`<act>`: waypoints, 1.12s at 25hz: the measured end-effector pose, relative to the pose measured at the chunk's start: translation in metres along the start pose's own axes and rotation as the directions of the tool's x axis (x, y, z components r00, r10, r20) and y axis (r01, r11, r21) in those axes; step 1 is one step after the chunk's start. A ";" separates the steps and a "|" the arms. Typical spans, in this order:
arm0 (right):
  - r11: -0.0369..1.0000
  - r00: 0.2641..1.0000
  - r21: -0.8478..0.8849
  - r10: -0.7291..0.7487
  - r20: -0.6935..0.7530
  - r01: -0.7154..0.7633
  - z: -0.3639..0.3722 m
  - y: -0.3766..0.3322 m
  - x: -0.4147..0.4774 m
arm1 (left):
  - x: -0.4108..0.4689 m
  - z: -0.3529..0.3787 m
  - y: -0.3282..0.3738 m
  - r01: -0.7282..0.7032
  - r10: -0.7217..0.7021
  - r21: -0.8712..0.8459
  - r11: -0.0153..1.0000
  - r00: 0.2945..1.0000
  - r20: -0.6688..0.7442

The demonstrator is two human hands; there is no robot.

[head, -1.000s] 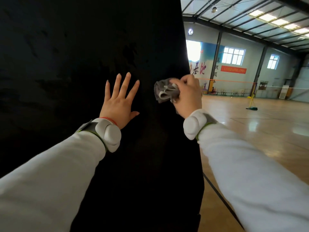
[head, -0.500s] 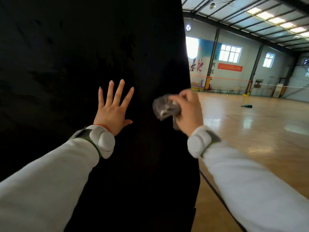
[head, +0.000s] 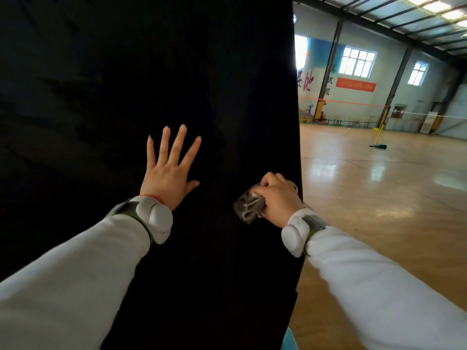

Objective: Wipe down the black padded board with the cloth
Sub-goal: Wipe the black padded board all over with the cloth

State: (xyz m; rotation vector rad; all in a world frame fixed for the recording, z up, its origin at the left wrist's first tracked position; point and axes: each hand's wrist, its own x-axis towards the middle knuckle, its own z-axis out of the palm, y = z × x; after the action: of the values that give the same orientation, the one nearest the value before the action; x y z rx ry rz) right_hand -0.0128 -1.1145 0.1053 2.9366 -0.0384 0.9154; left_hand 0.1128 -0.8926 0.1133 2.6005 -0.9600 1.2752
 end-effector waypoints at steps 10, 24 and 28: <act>0.990 0.906 0.123 0.110 -0.409 -0.065 -0.015 -0.019 0.033 | -0.005 0.005 0.002 0.005 -0.005 -0.014 1.000 0.999 -0.041; 0.988 0.874 0.141 0.128 -0.469 -0.069 0.011 -0.020 0.020 | -0.030 0.024 -0.001 0.019 -0.019 0.008 1.000 1.000 -0.004; 0.989 0.957 0.141 0.084 -0.276 -0.046 0.060 -0.016 -0.028 | -0.036 0.027 0.005 0.006 -0.006 0.000 1.000 1.000 -0.024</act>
State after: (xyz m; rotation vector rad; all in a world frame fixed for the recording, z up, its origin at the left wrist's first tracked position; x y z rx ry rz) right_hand -0.0012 -1.1023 0.0398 2.9048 -0.0615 1.3893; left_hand 0.1117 -0.8881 0.0688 2.5796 -0.9476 1.3022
